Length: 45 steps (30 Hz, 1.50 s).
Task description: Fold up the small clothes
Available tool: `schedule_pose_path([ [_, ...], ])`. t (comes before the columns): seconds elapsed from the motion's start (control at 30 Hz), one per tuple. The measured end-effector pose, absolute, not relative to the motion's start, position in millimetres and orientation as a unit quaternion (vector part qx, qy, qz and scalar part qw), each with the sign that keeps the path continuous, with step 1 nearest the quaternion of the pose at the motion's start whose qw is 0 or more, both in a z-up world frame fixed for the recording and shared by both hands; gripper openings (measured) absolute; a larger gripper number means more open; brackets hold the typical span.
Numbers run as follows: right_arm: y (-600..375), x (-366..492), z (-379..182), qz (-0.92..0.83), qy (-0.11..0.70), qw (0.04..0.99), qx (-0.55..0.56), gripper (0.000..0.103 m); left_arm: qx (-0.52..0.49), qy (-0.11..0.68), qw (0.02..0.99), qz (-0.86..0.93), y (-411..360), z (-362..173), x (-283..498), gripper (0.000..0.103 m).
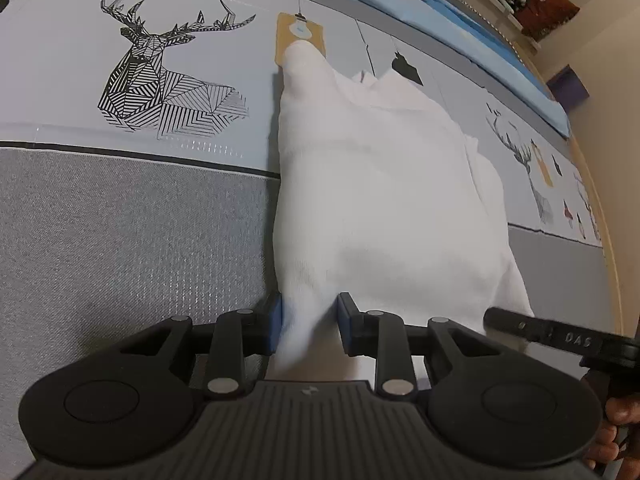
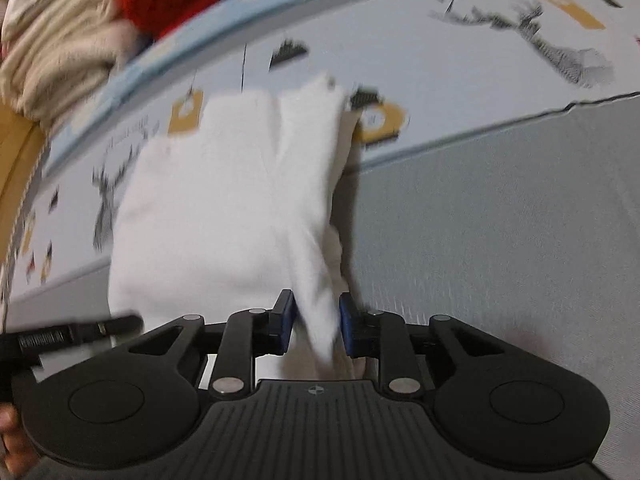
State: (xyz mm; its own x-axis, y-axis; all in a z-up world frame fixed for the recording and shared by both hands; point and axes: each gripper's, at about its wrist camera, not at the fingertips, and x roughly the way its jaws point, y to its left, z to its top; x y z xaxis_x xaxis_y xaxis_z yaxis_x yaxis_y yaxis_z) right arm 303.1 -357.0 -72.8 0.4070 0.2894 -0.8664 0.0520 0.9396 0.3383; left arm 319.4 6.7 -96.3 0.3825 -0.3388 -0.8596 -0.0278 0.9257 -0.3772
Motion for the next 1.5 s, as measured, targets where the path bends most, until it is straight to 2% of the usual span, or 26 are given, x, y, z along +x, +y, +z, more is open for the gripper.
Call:
schedule_pose_path([
  [0.27, -354, 299, -79, 0.082, 0.565, 0.811, 0.131, 0.025, -0.161, 0.552, 0.813, -0.098, 4, -98, 318, 0.030],
  [0.3, -355, 298, -78, 0.082, 0.563, 0.811, 0.133, 0.017, -0.159, 0.551, 0.813, -0.100, 3, -98, 317, 0.027],
  [0.33, -355, 298, -77, 0.084, 0.561, 0.812, 0.136, 0.009, -0.157, 0.549, 0.814, -0.105, 2, -97, 317, 0.015],
  [0.43, -361, 297, -70, 0.069, 0.537, 0.828, 0.146, 0.005, -0.160, 0.544, 0.814, -0.122, 0, -97, 315, 0.014],
  [0.5, -365, 298, -70, 0.061, 0.534, 0.830, 0.152, 0.006, -0.147, 0.553, 0.812, -0.116, 0, -101, 315, 0.015],
  [0.57, -365, 299, -76, 0.061, 0.550, 0.819, 0.151, 0.008, -0.151, 0.565, 0.804, -0.112, 3, -105, 314, 0.021],
  [0.67, -361, 297, -78, 0.062, 0.558, 0.818, 0.127, 0.015, -0.132, 0.572, 0.801, -0.118, 3, -105, 310, 0.020],
  [0.77, -366, 296, -83, 0.057, 0.572, 0.808, 0.130, 0.015, -0.108, 0.584, 0.796, -0.118, 2, -110, 304, 0.020],
  [0.87, -369, 292, -85, 0.052, 0.581, 0.802, 0.127, 0.017, -0.078, 0.560, 0.816, -0.116, -2, -97, 292, 0.022],
  [0.9, -371, 289, -83, 0.046, 0.579, 0.804, 0.129, 0.023, -0.055, 0.545, 0.829, -0.110, -5, -89, 286, 0.023],
  [0.93, -372, 286, -80, 0.037, 0.575, 0.808, 0.126, 0.029, -0.022, 0.525, 0.845, -0.100, -9, -81, 278, 0.032],
  [0.97, -372, 281, -75, 0.030, 0.569, 0.814, 0.117, 0.032, 0.014, 0.501, 0.861, -0.086, -13, -71, 269, 0.047],
  [1.0, -371, 276, -71, 0.025, 0.561, 0.821, 0.102, 0.035, 0.050, 0.472, 0.877, -0.073, -17, -61, 258, 0.057],
  [1.03, -369, 271, -64, 0.017, 0.548, 0.833, 0.076, 0.040, 0.073, 0.450, 0.888, -0.063, -19, -52, 249, 0.077],
  [1.07, -365, 263, -55, 0.005, 0.529, 0.847, 0.044, 0.040, 0.091, 0.428, 0.897, -0.055, -21, -42, 239, 0.091],
  [1.13, -360, 246, -32, -0.028, 0.464, 0.885, -0.019, 0.040, 0.107, 0.382, 0.917, -0.042, -24, -17, 219, 0.092],
  [1.2, -361, 224, -2, -0.036, 0.381, 0.923, -0.033, 0.042, 0.104, 0.352, 0.929, -0.033, -26, 5, 199, 0.092],
  [1.23, -363, 214, 13, -0.037, 0.346, 0.937, -0.027, 0.047, 0.095, 0.338, 0.936, -0.028, -26, 17, 187, 0.094],
  [1.27, -364, 201, 28, -0.038, 0.312, 0.949, -0.020, 0.052, 0.087, 0.327, 0.941, -0.023, -27, 26, 176, 0.100],
  [1.3, -365, 188, 42, -0.035, 0.282, 0.959, -0.014, 0.060, 0.077, 0.314, 0.946, -0.017, -27, 35, 164, 0.103],
  [1.33, -365, 176, 54, -0.031, 0.258, 0.966, -0.008, 0.066, 0.065, 0.299, 0.952, -0.013, -27, 45, 150, 0.103],
  [1.43, -368, 134, 80, -0.003, 0.209, 0.978, 0.010, 0.076, 0.046, 0.271, 0.961, -0.029, -33, 63, 111, 0.103],
  [1.5, -368, 110, 87, 0.014, 0.200, 0.980, 0.019, 0.078, 0.039, 0.260, 0.964, -0.033, -39, 62, 88, 0.103],
])
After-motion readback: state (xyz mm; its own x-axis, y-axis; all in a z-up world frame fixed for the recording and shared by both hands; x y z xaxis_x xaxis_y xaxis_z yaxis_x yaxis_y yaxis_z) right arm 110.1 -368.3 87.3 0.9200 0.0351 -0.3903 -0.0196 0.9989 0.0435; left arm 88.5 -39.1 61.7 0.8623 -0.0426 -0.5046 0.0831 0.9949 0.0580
